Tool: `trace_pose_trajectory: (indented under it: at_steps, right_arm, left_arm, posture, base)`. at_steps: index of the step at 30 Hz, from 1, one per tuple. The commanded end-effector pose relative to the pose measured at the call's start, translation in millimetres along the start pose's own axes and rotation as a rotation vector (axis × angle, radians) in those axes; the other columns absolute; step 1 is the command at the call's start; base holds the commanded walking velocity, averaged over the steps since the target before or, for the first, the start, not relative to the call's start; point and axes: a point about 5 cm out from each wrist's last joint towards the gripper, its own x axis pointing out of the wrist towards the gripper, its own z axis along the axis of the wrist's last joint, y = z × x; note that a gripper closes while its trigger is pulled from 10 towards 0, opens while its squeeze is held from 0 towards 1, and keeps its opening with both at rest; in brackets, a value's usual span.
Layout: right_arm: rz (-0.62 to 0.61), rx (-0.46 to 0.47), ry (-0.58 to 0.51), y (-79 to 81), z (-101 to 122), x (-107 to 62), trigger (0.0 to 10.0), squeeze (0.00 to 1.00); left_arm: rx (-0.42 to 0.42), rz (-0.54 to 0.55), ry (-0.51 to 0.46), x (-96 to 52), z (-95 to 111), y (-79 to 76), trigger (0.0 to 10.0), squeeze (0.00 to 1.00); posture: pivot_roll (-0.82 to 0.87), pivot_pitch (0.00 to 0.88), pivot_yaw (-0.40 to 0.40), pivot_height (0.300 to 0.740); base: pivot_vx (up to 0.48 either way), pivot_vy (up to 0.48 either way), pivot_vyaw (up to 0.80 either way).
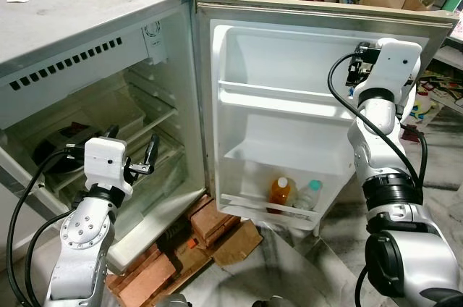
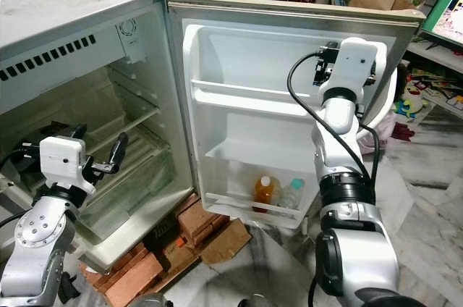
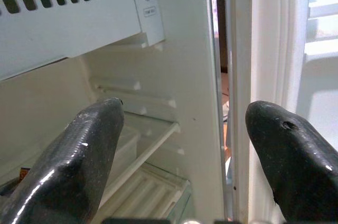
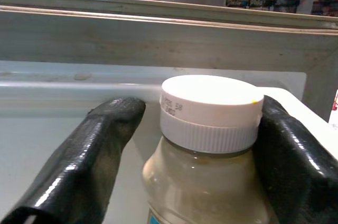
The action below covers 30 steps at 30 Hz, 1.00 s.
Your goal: Restocking fridge
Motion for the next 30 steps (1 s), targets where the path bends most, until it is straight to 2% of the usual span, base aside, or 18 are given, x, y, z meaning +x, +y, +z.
trace_pose_trajectory:
  at_steps: [1, 4, 15, 17, 21, 26, 30]
  right_arm:
    - [-0.012, 0.017, -0.105, -4.9, 23.1, 6.0, 10.0, 1.00]
    - [-0.006, 0.011, -0.178, -4.4, 36.4, 6.9, 10.0, 1.00]
    - [0.005, 0.025, -0.256, -3.6, 54.6, 9.4, 10.0, 1.00]
    - [0.042, 0.038, -0.307, 1.4, 65.8, 11.3, 10.0, 1.00]
    - [0.085, 0.041, -0.344, 7.3, 73.9, 12.9, 10.0, 1.00]
    - [0.127, 0.000, -0.345, 11.9, 72.2, 11.6, 10.0, 1.00]
    - [0.137, -0.019, -0.317, 12.2, 58.9, 1.1, 10.0, 1.00]
  left_arm:
    - [0.011, -0.008, 0.006, 1.0, 0.9, 0.2, 10.0, 0.00]
    - [0.015, -0.009, 0.006, 3.1, 1.2, -0.5, 10.0, 0.00]
    - [0.015, -0.009, 0.005, 4.5, 0.3, -0.4, 10.0, 0.00]
    - [0.014, -0.007, 0.005, 5.5, 0.1, 0.6, 10.0, 0.00]
    - [0.016, -0.006, 0.005, 6.1, -0.4, 1.4, 10.0, 0.00]
    - [0.018, -0.005, 0.004, 5.9, -0.5, 1.4, 10.0, 0.00]
    - [0.018, -0.002, 0.006, 5.3, -0.8, 1.5, 10.0, 0.00]
  posture:
    - [0.14, 0.000, 0.003, 0.740]
    - [0.14, 0.000, 0.004, 0.740]
    - [0.14, 0.000, 0.003, 0.740]
    - [0.14, 0.000, 0.003, 0.740]
    - [0.14, 0.000, 0.002, 0.740]
    - [0.15, 0.000, -0.001, 0.740]
    - [0.14, 0.000, -0.001, 0.740]
  base:
    - [0.000, 0.000, 0.00]
    - [0.000, 0.000, 0.00]
    - [0.000, 0.000, 0.00]
    - [0.000, 0.000, 0.00]
    - [0.000, 0.000, 0.00]
    - [0.000, 0.000, 0.00]
    - [0.000, 0.000, 0.00]
